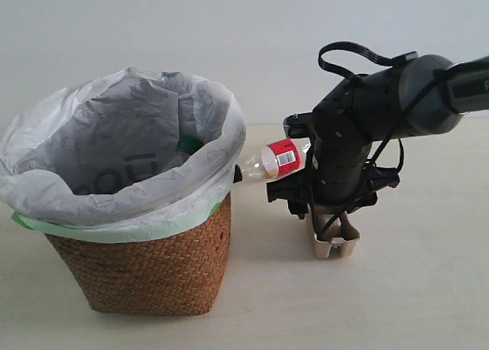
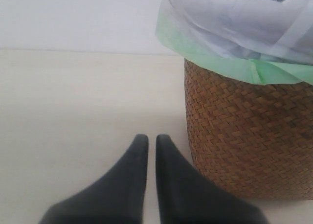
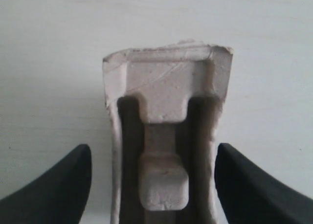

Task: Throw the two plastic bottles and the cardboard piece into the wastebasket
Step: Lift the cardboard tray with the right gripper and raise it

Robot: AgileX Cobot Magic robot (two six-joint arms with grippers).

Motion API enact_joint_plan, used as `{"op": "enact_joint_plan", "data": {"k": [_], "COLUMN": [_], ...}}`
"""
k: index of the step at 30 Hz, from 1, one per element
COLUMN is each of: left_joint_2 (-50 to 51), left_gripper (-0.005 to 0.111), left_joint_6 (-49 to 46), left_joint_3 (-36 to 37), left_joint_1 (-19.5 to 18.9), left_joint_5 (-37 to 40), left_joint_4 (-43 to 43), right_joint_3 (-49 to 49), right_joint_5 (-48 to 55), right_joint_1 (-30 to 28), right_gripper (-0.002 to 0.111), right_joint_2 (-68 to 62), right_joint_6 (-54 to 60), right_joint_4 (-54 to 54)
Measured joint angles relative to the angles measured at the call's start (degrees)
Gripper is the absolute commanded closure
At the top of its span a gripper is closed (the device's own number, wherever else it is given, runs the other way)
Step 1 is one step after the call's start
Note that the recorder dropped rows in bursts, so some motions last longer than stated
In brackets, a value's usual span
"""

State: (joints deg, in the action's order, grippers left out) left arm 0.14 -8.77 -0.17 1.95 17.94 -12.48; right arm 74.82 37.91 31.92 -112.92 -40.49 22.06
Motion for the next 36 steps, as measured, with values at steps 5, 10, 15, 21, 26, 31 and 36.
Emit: {"op": "enact_joint_plan", "data": {"k": [5,10,15,21,26,31,36], "left_joint_2": [0.0,0.0,0.0,0.0,0.0,0.0,0.0], "left_gripper": [0.101,0.101,0.101,0.101,0.101,0.101,0.101], "left_joint_6": [0.0,0.0,0.0,0.0,0.0,0.0,0.0], "left_joint_3": [0.0,0.0,0.0,0.0,0.0,0.0,0.0], "left_joint_1": [0.0,0.0,0.0,0.0,0.0,0.0,0.0], "left_joint_5": [0.0,0.0,0.0,0.0,0.0,0.0,0.0], "left_joint_4": [0.0,0.0,0.0,0.0,0.0,0.0,0.0], "right_joint_3": [0.0,0.0,0.0,-0.03,-0.03,-0.03,-0.03], "right_joint_5": [-0.1,0.15,0.21,-0.29,-0.21,0.01,1.13], "right_joint_1": [0.0,0.0,0.0,0.0,0.0,0.0,0.0], "right_gripper": [0.046,0.046,0.046,0.046,0.046,0.075,0.107], "right_joint_2": [0.0,-1.06,-3.86,-4.68,-4.68,-4.68,-4.68], "right_joint_6": [0.0,0.0,-0.03,-0.03,0.29,-0.28,-0.79], "right_joint_4": [1.57,1.57,1.57,1.99,3.09,3.47,3.23]}}
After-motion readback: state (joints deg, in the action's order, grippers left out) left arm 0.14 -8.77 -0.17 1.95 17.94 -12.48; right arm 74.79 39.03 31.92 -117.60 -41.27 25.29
